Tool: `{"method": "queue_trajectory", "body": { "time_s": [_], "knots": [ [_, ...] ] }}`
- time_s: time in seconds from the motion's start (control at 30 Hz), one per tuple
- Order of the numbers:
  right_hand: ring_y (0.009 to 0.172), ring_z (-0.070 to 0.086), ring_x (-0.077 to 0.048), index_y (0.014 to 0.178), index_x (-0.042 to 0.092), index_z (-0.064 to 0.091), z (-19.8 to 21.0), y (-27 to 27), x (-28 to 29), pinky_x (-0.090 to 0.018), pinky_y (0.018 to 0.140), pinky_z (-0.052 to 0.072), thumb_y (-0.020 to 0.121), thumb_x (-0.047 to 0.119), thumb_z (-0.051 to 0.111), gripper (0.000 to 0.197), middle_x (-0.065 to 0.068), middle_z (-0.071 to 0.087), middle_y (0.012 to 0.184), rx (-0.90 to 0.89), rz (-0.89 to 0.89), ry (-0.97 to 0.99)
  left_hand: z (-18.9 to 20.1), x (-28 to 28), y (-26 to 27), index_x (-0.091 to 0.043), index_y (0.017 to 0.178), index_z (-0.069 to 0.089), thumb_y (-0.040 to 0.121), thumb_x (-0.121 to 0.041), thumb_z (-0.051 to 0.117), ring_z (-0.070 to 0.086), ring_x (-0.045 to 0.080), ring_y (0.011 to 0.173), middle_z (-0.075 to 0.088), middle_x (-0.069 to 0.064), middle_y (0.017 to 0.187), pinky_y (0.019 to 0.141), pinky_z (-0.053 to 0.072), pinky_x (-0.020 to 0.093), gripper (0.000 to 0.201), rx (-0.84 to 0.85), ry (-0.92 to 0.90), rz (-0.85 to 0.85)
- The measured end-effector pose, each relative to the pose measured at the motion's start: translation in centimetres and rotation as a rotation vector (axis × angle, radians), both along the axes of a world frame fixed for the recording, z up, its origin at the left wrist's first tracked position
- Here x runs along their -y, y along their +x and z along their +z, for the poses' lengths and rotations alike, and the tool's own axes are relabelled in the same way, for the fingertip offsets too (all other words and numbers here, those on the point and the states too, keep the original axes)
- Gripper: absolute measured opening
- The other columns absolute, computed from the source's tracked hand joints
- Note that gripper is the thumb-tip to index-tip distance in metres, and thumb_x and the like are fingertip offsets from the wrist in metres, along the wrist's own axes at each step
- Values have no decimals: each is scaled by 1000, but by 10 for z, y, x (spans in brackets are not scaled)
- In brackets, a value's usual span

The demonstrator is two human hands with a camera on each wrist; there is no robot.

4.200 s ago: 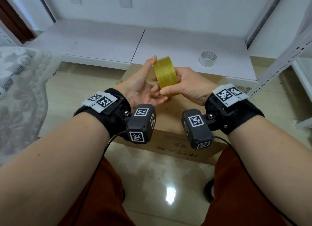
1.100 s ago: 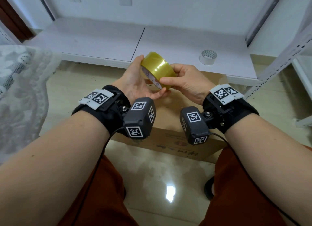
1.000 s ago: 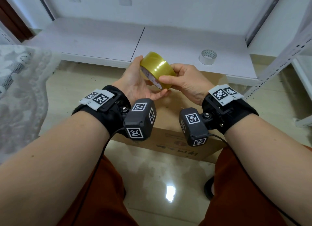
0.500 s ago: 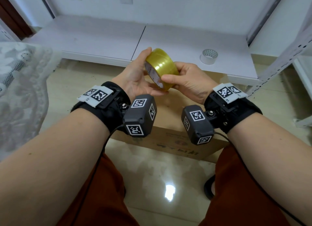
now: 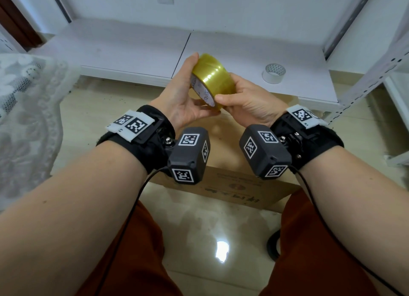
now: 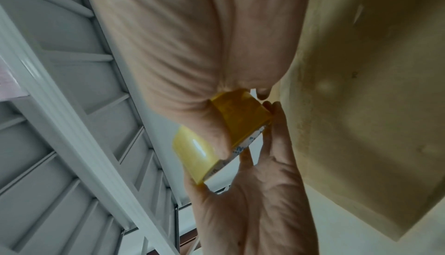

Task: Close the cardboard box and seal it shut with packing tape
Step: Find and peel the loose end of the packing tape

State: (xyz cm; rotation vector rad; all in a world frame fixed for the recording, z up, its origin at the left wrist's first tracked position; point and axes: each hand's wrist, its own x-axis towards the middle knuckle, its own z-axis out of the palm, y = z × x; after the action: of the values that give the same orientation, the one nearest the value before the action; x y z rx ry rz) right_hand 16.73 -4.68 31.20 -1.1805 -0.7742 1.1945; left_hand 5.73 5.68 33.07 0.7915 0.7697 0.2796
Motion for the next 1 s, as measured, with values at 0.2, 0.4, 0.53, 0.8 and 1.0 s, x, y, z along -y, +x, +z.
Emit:
{"method": "queue_trajectory", "body": {
  "time_s": [0.2, 0.4, 0.53, 0.8, 1.0],
  "knots": [
    [92, 54, -20, 103, 11, 54, -2, -12, -4, -30, 80, 42, 65, 1, 59, 40, -12, 55, 100, -19, -161, -24, 2, 6, 0, -12, 127, 49, 88, -53, 59, 63, 41, 105, 58, 23, 120, 84, 53, 58, 58, 25, 55, 3],
    [89, 54, -19, 105, 8, 53, -4, -10, -6, -29, 81, 43, 64, -2, 57, 42, -10, 55, 95, -65, -151, -7, 3, 4, -2, -12, 131, 47, 87, -53, 60, 61, 41, 107, 57, 23, 122, 90, 50, 60, 62, 15, 79, 1],
    [95, 51, -24, 105, 8, 52, -5, -11, -8, -32, 85, 41, 63, -3, 55, 44, -14, 52, 101, -65, -154, -5, 3, 3, -2, -13, 129, 49, 86, -55, 60, 62, 40, 107, 58, 21, 123, 91, 50, 59, 61, 17, 98, -6],
    [98, 54, -26, 100, 5, 52, -9, -13, -8, -32, 89, 44, 57, -8, 50, 45, -13, 58, 93, -23, -137, 9, 6, 4, -5, -15, 133, 47, 85, -58, 61, 65, 38, 104, 60, 19, 122, 91, 52, 54, 66, 1, 155, -28],
    [119, 54, -37, 126, -6, 48, -9, -12, -4, -42, 109, 39, 55, 16, 87, 83, -28, 55, 126, -24, -108, 29, 7, 4, -5, -14, 132, 47, 85, -57, 62, 64, 37, 106, 59, 19, 121, 91, 51, 55, 65, -5, 126, -1]
  ]
}}
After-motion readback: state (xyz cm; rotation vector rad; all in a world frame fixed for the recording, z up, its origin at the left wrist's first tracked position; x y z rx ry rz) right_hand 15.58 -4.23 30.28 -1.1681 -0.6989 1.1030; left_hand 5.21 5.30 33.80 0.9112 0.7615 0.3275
